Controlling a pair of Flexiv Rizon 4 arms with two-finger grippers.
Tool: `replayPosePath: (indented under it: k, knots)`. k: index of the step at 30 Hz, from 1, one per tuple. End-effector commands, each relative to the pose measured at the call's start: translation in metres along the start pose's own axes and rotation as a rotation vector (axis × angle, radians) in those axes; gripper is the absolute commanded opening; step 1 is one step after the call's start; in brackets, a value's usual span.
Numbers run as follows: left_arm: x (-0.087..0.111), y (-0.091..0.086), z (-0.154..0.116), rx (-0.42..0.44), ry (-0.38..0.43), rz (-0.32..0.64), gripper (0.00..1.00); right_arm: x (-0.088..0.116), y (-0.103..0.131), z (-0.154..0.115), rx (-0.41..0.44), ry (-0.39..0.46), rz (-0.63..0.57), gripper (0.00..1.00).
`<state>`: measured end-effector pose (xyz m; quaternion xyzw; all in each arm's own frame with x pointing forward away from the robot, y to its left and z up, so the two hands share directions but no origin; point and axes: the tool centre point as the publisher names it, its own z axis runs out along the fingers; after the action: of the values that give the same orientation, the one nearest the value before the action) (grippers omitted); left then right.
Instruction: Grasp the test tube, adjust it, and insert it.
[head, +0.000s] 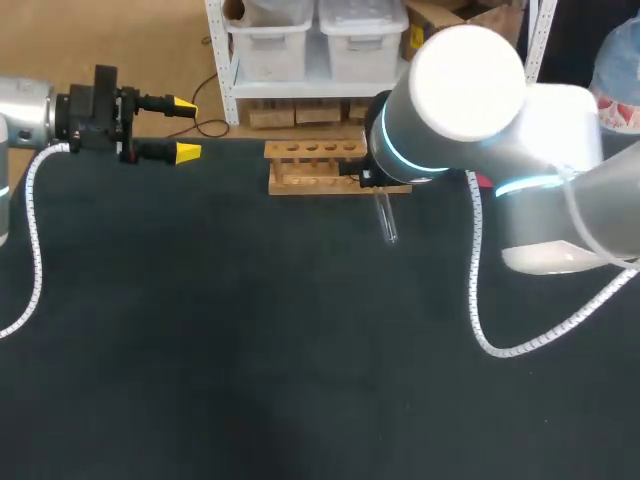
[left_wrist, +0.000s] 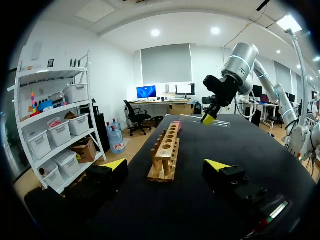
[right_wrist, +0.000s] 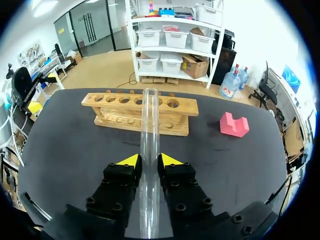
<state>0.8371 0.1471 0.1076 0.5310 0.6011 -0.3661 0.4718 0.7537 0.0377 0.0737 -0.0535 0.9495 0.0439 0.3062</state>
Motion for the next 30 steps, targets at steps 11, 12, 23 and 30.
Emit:
replayPosePath:
  k: [11,12,23,30]
  knots:
    - [0.001,0.000,0.000,0.001,-0.001,0.001,1.00,-0.012,-0.004,0.031,0.076,0.032,0.051,0.00]
    - [0.001,0.000,0.000,0.001,-0.001,0.001,1.00,-0.012,-0.004,0.032,0.079,0.033,0.052,0.00]
    - [0.001,0.000,0.000,0.001,-0.001,0.001,1.00,-0.009,-0.008,0.040,0.097,0.062,0.064,0.00]
    - [0.001,0.000,0.000,0.001,-0.001,0.001,1.00,-0.005,-0.007,0.044,0.093,0.085,0.054,0.00]
